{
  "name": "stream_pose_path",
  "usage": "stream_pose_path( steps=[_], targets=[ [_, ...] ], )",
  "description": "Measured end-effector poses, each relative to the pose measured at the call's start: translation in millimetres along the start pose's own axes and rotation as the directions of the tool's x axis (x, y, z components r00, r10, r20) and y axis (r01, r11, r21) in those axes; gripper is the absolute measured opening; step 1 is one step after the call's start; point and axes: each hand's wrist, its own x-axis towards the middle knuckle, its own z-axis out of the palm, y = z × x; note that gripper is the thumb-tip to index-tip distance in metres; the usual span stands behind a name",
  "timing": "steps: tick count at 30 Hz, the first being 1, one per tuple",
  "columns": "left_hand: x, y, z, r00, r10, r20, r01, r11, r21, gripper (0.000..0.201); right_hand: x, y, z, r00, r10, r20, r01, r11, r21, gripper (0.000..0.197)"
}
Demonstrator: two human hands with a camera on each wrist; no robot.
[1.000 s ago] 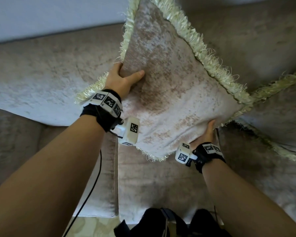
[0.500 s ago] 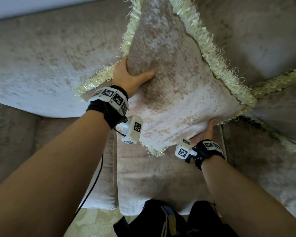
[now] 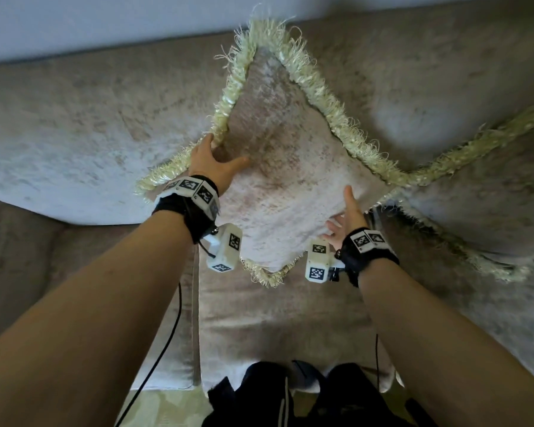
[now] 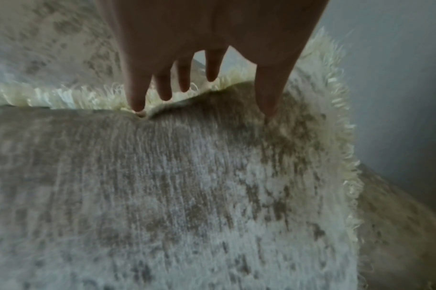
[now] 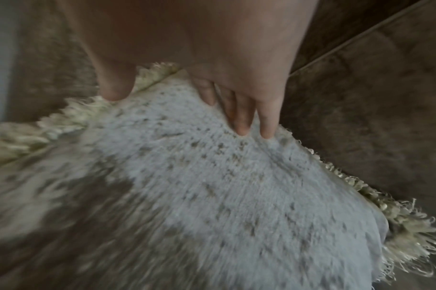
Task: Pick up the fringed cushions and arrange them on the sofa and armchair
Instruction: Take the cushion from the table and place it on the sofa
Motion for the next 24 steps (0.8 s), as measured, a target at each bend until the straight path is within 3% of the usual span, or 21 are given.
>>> stream_pose_path(
  steps=[6, 13, 18, 22, 24],
  targets=[
    [-46, 17, -32, 0.999, 0.009, -0.052, -0.013, 0.997, -0.071, 0.076, -54, -20, 13, 0.979, -0.18, 0.095, 0.193, 0.969, -0.154, 0.086],
    [-120, 42, -78, 0.997, 0.002, -0.073, -0.015, 0.984, -0.18, 0.06, -136, -39, 25, 0.89, -0.393, 0.23, 0.452, 0.821, -0.349, 0.063],
    [-178, 72, -93, 0.983, 0.031, -0.182, -0.079, 0.962, -0.261, 0.056, -204, -61, 27, 0.764, -0.548, 0.341, 0.644, 0.617, -0.451, 0.042],
    [-226, 93, -93, 0.959, 0.024, -0.282, -0.119, 0.938, -0.325, 0.052, -246, -75, 20, 0.636, -0.641, 0.431, 0.76, 0.422, -0.494, 0.065],
    [-248, 101, -95, 0.946, 0.013, -0.325, -0.132, 0.929, -0.345, 0.052, -267, -77, 16, 0.59, -0.642, 0.49, 0.795, 0.354, -0.493, 0.047]
  ],
)
